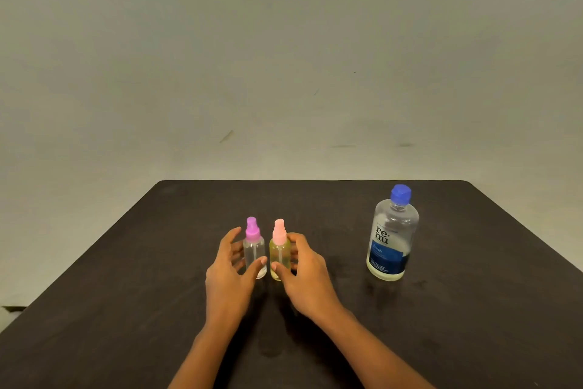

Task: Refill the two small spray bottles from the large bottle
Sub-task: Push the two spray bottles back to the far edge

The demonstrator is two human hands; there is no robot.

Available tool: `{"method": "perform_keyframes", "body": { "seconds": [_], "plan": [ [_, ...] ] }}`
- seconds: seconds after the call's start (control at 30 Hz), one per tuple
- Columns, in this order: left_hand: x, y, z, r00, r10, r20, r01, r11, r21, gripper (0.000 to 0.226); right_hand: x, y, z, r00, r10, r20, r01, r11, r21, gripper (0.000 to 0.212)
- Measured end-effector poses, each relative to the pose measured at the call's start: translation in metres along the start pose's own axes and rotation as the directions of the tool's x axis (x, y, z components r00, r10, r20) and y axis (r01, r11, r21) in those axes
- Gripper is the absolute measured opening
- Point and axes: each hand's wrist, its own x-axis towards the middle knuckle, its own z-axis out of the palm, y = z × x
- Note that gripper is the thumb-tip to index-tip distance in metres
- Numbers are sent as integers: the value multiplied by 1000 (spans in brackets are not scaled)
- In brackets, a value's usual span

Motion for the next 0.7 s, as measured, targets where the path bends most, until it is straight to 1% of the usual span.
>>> {"method": "perform_keyframes", "body": {
  "seconds": [0.07,0.17,0.33,0.4,0.5,0.63,0.7],
  "plan": [
    [-1,1,3,999,10,32,-9,1000,-14,69,-1,1,-1,1000,-2,-24,2,1000,6,40],
    [-4,1,5,998,25,54,-24,1000,-17,60,-3,2,-3,1000,-3,-27,4,1000,3,41],
    [-4,-1,3,995,29,92,-29,1000,-1,52,-6,1,-2,999,-36,-10,35,999,-36,59],
    [-5,-3,4,994,26,107,-28,999,20,51,-7,1,-1,999,-46,-13,45,997,-68,57],
    [-5,-5,5,995,32,91,-34,999,22,52,-7,1,-1,998,-62,-17,60,993,-105,52],
    [0,-5,9,997,42,60,-43,999,18,48,-2,1,-2,999,-42,-24,39,991,-125,50],
    [7,-4,12,996,51,74,-54,998,41,46,2,2,-2,998,-45,-31,40,988,-151,50]
  ]
}}
